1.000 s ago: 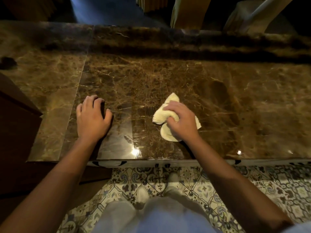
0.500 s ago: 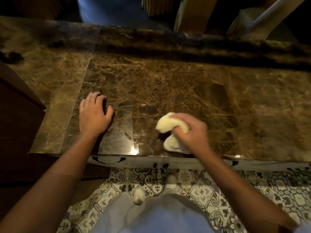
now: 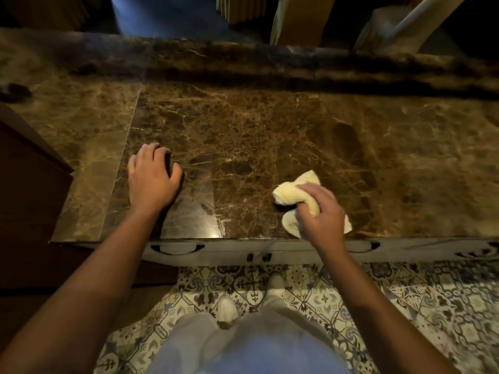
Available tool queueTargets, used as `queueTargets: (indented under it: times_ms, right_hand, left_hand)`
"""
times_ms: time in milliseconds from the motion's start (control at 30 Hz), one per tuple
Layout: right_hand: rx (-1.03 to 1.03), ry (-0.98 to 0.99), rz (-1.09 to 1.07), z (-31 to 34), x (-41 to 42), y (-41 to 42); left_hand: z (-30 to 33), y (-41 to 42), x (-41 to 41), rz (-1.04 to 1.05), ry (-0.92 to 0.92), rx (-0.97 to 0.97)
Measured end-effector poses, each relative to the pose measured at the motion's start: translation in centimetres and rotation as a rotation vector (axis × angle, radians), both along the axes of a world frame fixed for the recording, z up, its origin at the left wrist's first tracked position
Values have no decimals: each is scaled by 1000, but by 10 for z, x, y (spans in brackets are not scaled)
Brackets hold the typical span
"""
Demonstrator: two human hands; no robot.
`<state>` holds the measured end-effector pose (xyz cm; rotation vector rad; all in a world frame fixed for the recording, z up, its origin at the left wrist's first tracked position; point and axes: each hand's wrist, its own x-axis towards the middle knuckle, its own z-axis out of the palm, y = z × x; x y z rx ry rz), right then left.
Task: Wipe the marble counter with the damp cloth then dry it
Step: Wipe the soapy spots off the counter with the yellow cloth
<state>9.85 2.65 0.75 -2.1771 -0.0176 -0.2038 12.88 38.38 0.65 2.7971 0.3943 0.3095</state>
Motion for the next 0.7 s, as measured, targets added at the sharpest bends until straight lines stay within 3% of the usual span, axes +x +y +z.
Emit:
queueTargets:
  times_ms: [367,500,700]
  right_hand:
    - [147,66,380,15,-56,130]
    - [210,178,343,36,-29,119]
    - [166,72,144,60,98,71]
  left_hand:
    - [-1,5,-3,-20,-7,-45]
    - [-2,8,-3,-32,-13,-67]
    - [-4,10,0,-21,-10,-67]
